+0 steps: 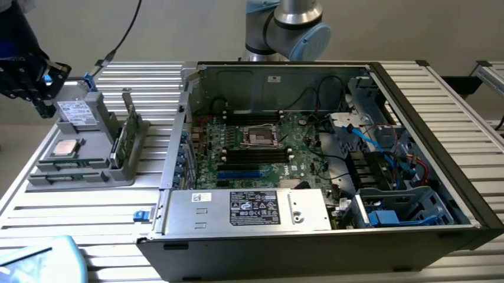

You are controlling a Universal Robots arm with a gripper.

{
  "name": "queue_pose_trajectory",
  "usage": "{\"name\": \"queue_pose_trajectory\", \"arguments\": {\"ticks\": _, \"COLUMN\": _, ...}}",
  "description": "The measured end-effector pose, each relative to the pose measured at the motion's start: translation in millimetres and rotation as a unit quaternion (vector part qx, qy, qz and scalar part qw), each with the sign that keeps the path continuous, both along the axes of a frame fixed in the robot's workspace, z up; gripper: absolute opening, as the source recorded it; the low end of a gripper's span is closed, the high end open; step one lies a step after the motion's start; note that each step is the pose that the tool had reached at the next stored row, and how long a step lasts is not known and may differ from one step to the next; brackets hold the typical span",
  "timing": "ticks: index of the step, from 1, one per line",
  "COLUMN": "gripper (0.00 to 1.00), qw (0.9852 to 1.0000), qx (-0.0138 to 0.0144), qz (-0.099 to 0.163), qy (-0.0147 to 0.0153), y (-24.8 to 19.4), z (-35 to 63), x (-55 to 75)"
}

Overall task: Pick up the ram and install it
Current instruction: 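Pick up the ram and move it above insertion slot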

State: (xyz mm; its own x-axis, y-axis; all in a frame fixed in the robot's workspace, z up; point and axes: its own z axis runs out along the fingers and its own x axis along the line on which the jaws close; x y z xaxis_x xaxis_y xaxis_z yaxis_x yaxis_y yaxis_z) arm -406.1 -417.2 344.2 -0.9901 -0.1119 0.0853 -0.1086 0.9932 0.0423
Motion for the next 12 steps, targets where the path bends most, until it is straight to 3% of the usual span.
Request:
{"name": "queue_pose_trajectory", "arguments": {"ticks": 6, "gripper": 0.1, "qw": 0.9985, "qx": 0.0003, "qz": 0.055, "qy": 0.0, "y": 0.0, "z": -3.0, "x": 0.0}}
{"name": "queue_pose_trajectory", "arguments": {"ticks": 12, "gripper": 0.1, "qw": 0.9941, "qx": 0.0017, "qz": 0.109, "qy": -0.0001, "y": 0.0, "z": -7.2, "x": 0.0}}
